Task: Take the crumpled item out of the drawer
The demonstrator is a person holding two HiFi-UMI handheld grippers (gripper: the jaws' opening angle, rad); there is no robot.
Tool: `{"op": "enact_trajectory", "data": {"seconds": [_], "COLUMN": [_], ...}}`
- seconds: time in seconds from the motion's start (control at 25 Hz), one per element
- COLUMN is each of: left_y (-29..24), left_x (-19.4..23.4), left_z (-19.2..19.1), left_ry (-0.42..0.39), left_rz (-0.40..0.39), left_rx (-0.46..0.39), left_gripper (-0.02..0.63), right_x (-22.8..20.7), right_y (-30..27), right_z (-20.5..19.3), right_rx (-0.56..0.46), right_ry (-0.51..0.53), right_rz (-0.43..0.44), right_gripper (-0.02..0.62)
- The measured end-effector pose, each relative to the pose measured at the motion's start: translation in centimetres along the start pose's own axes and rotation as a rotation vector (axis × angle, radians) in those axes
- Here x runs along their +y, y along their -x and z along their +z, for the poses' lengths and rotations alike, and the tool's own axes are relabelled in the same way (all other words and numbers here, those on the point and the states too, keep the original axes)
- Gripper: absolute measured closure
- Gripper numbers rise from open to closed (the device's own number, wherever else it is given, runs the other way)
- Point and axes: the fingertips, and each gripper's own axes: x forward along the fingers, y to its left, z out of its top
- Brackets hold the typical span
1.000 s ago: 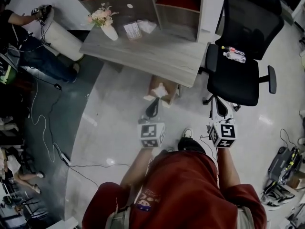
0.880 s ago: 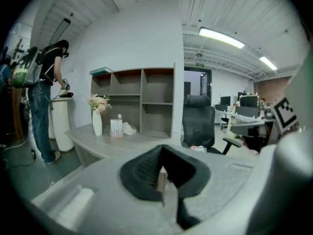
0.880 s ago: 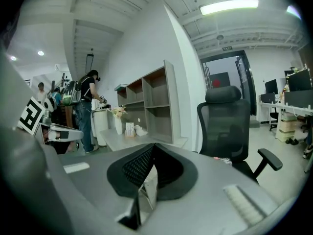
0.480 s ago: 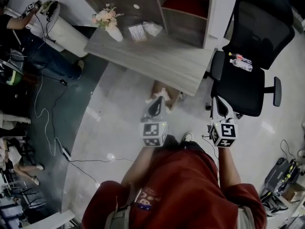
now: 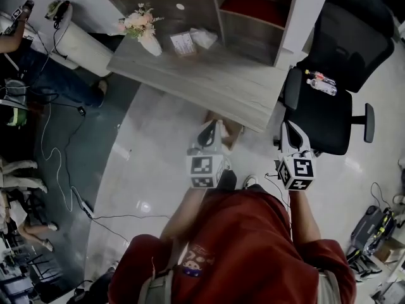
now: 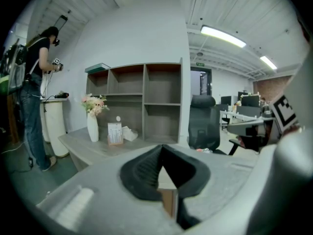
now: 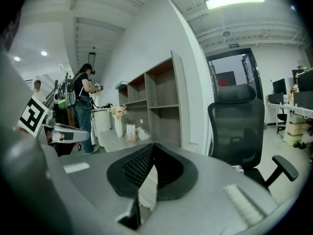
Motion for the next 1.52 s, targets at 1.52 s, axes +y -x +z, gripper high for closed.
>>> {"op": "enact_trajectory", "data": {"seconds": [1.52], "left_y": [-3.2], "left_x": [5.1], "left_z": [-9.2], "left_ry": [0.015], "left_rz": [-0.059], "left_rx": [0.210], "left_gripper": [0.606], "right_x": [7.1], "right_y": [-4.6], "right_z": [-4.8], "right_rx": [0.151], "right_ry": [0.010], "right_rz": [0.066], "right_gripper": [0.595]}}
